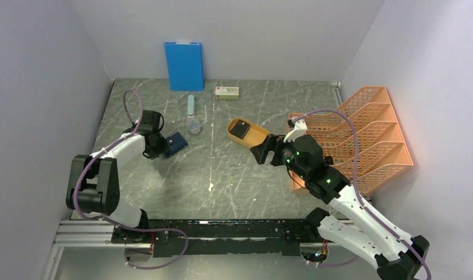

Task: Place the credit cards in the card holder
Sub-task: Adjust the card holder at the center of the board, then move the card holder to the center of the board.

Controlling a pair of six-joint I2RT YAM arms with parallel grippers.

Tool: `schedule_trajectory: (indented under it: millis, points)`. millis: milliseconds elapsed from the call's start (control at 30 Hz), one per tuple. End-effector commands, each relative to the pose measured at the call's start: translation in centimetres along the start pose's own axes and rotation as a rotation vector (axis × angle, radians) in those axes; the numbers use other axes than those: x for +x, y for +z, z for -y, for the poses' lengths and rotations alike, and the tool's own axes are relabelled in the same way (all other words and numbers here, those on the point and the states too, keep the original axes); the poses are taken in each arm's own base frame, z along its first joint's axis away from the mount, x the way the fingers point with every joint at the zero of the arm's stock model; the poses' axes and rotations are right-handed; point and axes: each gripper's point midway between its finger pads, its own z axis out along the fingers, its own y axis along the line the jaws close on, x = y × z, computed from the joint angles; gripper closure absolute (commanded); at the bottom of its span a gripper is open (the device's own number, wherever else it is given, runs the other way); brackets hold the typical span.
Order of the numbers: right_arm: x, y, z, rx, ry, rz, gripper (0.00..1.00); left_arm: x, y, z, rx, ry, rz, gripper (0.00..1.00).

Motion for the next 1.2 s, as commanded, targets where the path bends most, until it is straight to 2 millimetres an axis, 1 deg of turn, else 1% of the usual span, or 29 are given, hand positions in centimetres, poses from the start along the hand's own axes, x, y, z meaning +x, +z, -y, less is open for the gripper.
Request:
schedule_trajectory:
  millis: [0,100,133,167,200,233,333,433,567,700,800,933,1167]
  points:
    - [0.7,-0.3,-0.3,-0.021,0.008,-0.024,0.06,-2.6,-2.1,1.5,0.047,0.000,0.049,0.47]
    - [0.7,-0.5,-0.3,-0.021,0.012,-0.022,0.06,-4.4,-2.4,3.5,0.126,0.045,0.071,0.36]
    - [0.7,-0.6,-0.2,-0.019,0.012,-0.023,0.06,-4.9,-2.4,4.2,0.161,0.050,0.080,0.30]
    - [0.7,-0.6,-0.2,-0.017,0.010,-0.023,0.06,-5.3,-2.4,4.8,0.190,0.051,0.089,0.24]
    - [0.6,-0.7,-0.2,-0.015,0.006,-0.024,0.06,-5.6,-2.3,5.1,0.215,0.051,0.098,0.07]
    - [0.5,-0.8,-0.1,-0.012,0.002,-0.023,0.06,-5.9,-2.2,5.5,0.238,0.049,0.103,0.04]
    - [0.2,-0.9,-0.1,-0.008,-0.011,-0.019,0.06,-6.9,-1.8,6.3,0.265,0.051,0.114,0.03]
    - [-0.1,-0.8,-0.3,-0.007,-0.022,-0.020,0.06,-7.8,-1.0,6.7,0.262,0.053,0.120,0.03]
    - [-0.4,-1.0,-0.3,-0.006,-0.030,-0.015,0.06,-8.7,0.0,7.3,0.251,0.047,0.122,0.06]
    - [-0.4,-1.2,-0.2,-0.001,-0.033,-0.010,0.05,-8.6,1.8,7.2,0.212,0.046,0.094,0.10]
    - [-0.4,-1.3,0.0,0.005,-0.040,-0.010,0.06,-8.0,2.9,6.9,0.190,0.051,0.076,0.12]
    - [-0.3,-1.3,0.1,0.009,-0.046,-0.010,0.06,-7.1,3.7,6.3,0.156,0.074,0.068,0.13]
    - [-0.4,-1.2,0.1,0.008,-0.045,-0.010,0.06,-5.3,4.7,5.9,0.091,0.135,0.054,0.16]
